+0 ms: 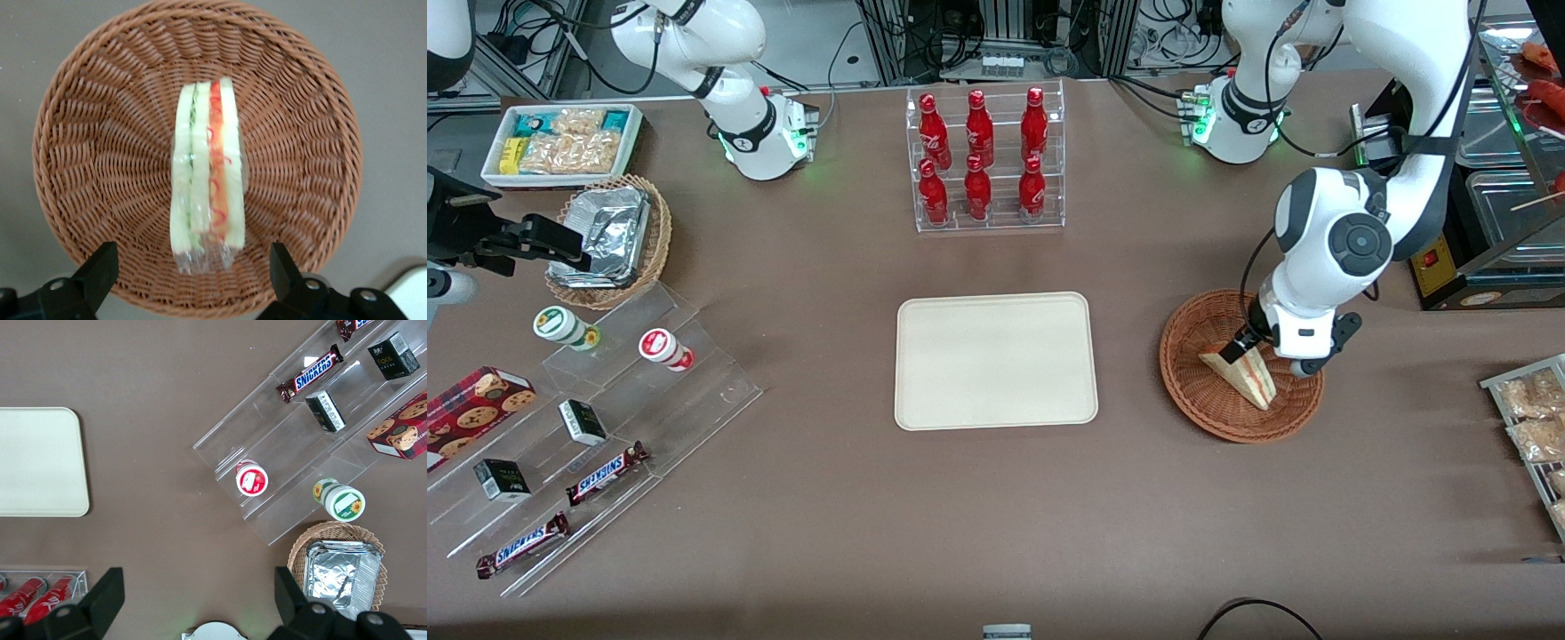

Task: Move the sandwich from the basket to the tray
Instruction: 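Close the left gripper on the wrapped sandwich wedge in the basket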

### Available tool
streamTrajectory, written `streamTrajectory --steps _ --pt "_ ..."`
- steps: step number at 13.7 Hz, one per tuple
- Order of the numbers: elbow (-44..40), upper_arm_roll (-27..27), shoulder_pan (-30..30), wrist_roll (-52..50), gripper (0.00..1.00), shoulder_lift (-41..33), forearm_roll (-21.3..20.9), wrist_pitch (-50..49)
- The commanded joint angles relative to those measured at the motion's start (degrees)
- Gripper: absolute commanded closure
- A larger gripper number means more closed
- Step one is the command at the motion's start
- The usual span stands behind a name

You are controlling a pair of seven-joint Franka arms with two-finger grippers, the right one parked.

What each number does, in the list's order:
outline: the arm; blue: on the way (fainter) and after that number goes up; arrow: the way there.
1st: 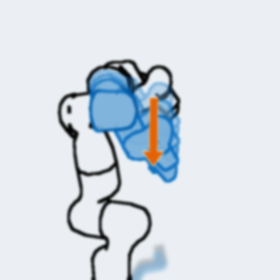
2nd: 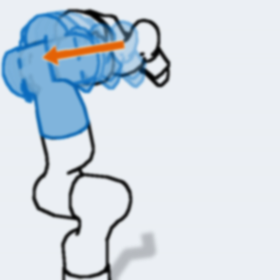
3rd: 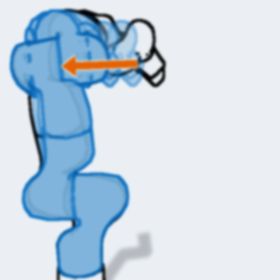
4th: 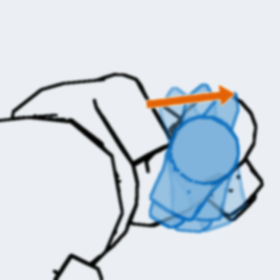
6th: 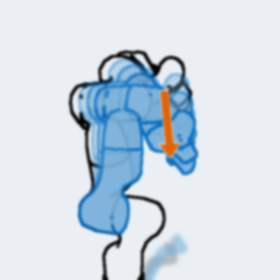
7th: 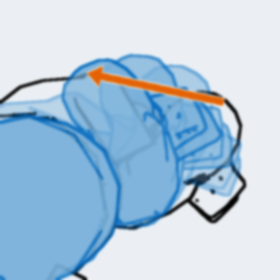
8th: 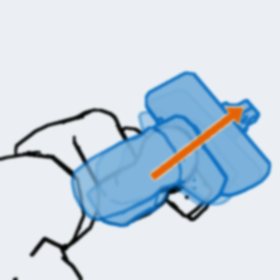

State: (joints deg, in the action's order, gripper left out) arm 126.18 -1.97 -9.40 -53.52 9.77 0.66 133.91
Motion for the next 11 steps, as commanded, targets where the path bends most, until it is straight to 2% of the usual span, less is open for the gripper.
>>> streamTrajectory --steps 1,11 --pt "-0.58 0.56 -0.01 -2.2 0.0 1.83 -0.58 2.48" --pt "-0.58 0.47 -0.27 -11.68 0.0 5.69 0.3 7.93"
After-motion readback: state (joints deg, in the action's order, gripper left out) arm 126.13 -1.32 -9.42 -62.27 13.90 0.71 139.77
